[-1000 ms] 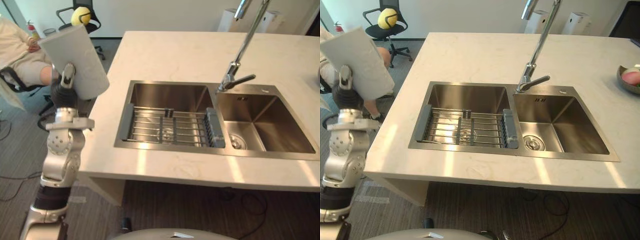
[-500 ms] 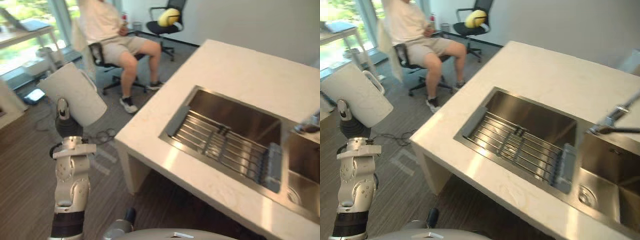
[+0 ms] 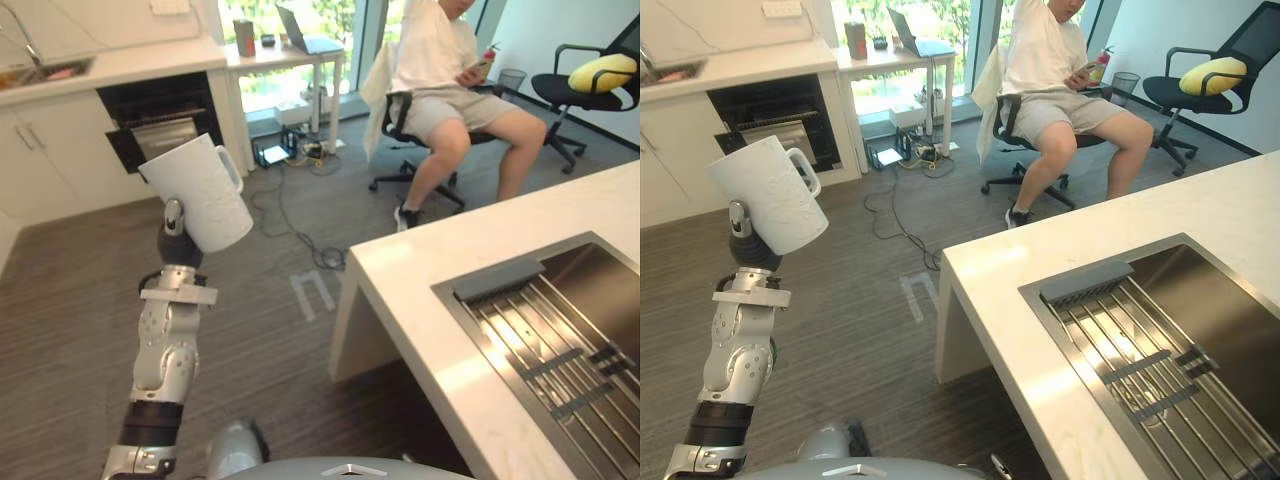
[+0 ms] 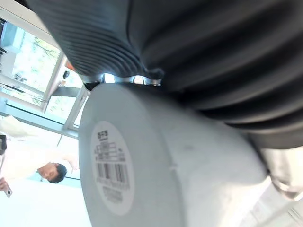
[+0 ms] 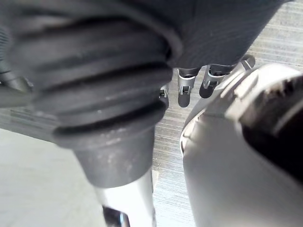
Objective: Walk over to the sink, pick up the cup, carry it to the dishwasher, place the cup inside the dishwasher, then close the dishwasher door
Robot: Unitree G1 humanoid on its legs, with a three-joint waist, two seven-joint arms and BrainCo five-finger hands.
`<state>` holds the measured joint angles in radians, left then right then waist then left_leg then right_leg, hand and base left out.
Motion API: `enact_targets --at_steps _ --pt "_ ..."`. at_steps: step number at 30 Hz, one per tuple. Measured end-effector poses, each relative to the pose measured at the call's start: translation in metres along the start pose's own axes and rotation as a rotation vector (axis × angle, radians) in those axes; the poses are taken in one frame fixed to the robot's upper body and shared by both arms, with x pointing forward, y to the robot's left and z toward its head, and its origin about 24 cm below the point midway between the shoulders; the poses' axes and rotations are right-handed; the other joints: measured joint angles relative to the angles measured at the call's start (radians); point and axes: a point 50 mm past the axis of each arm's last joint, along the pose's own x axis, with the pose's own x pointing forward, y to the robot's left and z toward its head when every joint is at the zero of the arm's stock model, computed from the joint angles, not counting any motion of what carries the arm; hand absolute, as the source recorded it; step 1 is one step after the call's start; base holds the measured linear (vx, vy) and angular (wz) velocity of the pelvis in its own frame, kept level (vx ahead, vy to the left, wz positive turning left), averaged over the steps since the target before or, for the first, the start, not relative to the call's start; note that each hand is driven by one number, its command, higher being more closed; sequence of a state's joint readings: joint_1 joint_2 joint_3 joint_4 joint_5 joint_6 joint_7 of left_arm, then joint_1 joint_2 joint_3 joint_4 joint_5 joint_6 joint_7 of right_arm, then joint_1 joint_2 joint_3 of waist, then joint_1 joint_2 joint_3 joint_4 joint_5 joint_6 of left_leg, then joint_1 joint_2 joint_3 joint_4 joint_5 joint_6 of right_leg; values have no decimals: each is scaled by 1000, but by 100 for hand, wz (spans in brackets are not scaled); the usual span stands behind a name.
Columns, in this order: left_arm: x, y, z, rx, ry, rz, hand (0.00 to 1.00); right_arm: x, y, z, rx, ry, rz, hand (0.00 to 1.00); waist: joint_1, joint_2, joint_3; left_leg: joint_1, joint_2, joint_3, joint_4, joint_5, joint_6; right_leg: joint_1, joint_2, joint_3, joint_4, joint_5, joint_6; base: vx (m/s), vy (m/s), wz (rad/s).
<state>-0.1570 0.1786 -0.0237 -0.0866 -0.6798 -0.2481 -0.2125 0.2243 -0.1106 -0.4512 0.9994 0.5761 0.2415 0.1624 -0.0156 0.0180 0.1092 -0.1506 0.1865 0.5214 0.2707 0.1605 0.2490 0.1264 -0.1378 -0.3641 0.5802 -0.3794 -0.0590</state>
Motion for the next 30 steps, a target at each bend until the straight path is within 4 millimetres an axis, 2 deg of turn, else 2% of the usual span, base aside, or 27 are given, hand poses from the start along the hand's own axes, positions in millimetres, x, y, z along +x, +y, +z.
enact_targets --at_steps 1,2,3,4,5,6,8,10,11,12,13,14,15,16,17,18,20,22,24,25,26,28,29,30 --pt "8 -2 3 1 -21 -33 100 1 0 1 38 -8 -2 0 -41 -47 -12 -5 -98 -93 -179 207 -106 -50 -25 21 -107 -14 -14 -144 -71 155" --pt "14 2 6 8 -36 -35 100 2 2 -3 44 3 -5 0 -46 -50 0 -24 -61 -67 -56 97 -49 -53 -57 -25 -123 9 47 -155 -89 126" --pt "13 6 4 19 -20 -26 100 1 -2 -6 41 14 -15 0 -40 -53 -1 -15 -26 -54 18 33 -86 -53 -69 -29 -127 18 49 -98 -82 68" --pt "9 14 -2 35 23 0 100 -2 -13 -5 31 23 -46 0 -36 -63 -5 25 20 -53 103 -32 -155 -41 -90 -40 -154 40 60 -95 28 50" --pt "7 17 -5 35 51 12 100 -4 -21 -6 -9 38 -66 0 -39 -47 -15 80 52 -60 115 -58 -199 -19 -99 -67 -202 72 79 -98 76 58" --pt "7 17 -5 34 50 10 100 -6 -26 -6 -33 40 -76 0 -39 -33 -24 103 63 -66 109 -65 -212 -18 -101 -76 -221 87 89 -46 160 74" --pt "6 12 2 32 42 -11 100 -10 -40 1 -87 33 -102 0 -40 28 -51 178 58 -99 3 -61 -297 -25 -95 -128 -285 158 114 -9 329 73" --pt "6 8 6 28 45 -25 100 -8 -36 2 -103 26 -82 0 -39 40 -52 243 23 -78 -185 -76 -363 -20 -96 -177 -315 198 129 8 398 77" --pt "4 6 5 22 66 -25 100 -6 -29 3 -95 8 -60 0 -44 40 -53 268 1 -81 -263 -84 -377 -5 -96 -206 -334 220 146 2 380 87" --pt "4 6 3 17 79 -24 100 -4 -24 1 -88 3 -46 0 -43 29 -46 274 -10 -90 -284 -90 -384 7 -100 -220 -343 228 158 -11 281 82" --pt "3 7 0 5 104 -19 100 -1 -14 -4 -78 7 -22 0 -39 -5 -37 277 -36 -109 -302 -87 -381 19 -116 -233 -355 245 171 -61 279 61" --pt "-2 9 -6 1 156 1 100 3 -2 -11 -63 22 7 0 -14 -34 -35 267 -72 -124 -316 -85 -364 16 -140 -218 -362 276 168 -68 257 62" --pt "-5 10 -10 -1 183 14 100 4 0 -14 -54 26 10 0 -11 -50 -39 264 -94 -146 -330 -82 -345 14 -155 -197 -353 294 159 -64 251 58" --pt "-6 10 -14 -7 197 19 100 3 -1 -15 -48 28 8 0 -11 -54 -41 257 -107 -169 -341 -79 -333 10 -164 -173 -340 305 143 -43 263 93" --pt "-8 6 -23 -25 231 14 100 2 -5 -17 -36 37 -2 0 -20 -54 -42 248 -127 -223 -348 -82 -315 -6 -176 -98 -290 330 100 -40 260 114" --pt "-10 0 -32 -48 257 1 100 0 -10 -21 -20 43 -12 0 -27 -44 -37 237 -129 -262 -348 -81 -301 -36 -169 -15 -245 320 82 -41 253 140" --pt "-13 -10 -46 -82 305 -26 100 -3 -16 -34 18 61 -33 0 -49 -28 -35 206 -130 -369 -349 -75 -287 -59 -76 200 -240 215 123 -23 95 146" --pt "-15 -16 -54 -99 327 -38 100 -5 -20 -41 39 73 -57 0 -51 -33 -35 204 -148 -417 -354 -68 -273 -64 -37 275 -263 192 140 8 21 118" --pt "-20 -16 -61 -107 357 -34 100 -5 -21 -45 32 88 -73 0 -47 -51 -44 217 -177 -440 -355 -69 -267 -67 -33 270 -297 207 139 30 -23 67" --pt "-21 -15 -61 -107 361 -29 100 -5 -19 -45 21 92 -78 0 -40 -72 -51 225 -200 -436 -356 -72 -264 -70 -39 265 -320 260 142 26 -85 18" --pt "-23 -17 -63 -116 365 -26 100 -3 -16 -41 -4 85 -72 0 -34 -74 -61 231 -202 -409 -356 -76 -266 -56 -52 251 -336 241 164 26 -91 4" --pt "-21 -20 -61 -121 352 -36 100 1 -2 -31 -25 57 -33 0 -24 -77 -68 227 -191 -348 -357 -75 -277 -50 -51 250 -397 227 182 31 -116 -29" --pt "-22 -22 -63 -132 362 -40 100 4 7 -22 -31 37 -6 0 -29 -62 -68 222 -178 -331 -357 -68 -286 -52 -37 253 -418 240 177 18 -111 -30" --pt "-22 -25 -66 -144 368 -45 100 5 9 -19 -38 29 4 0 -34 -61 -67 220 -174 -327 -357 -62 -293 -51 -32 252 -424 242 176 31 -98 -13"
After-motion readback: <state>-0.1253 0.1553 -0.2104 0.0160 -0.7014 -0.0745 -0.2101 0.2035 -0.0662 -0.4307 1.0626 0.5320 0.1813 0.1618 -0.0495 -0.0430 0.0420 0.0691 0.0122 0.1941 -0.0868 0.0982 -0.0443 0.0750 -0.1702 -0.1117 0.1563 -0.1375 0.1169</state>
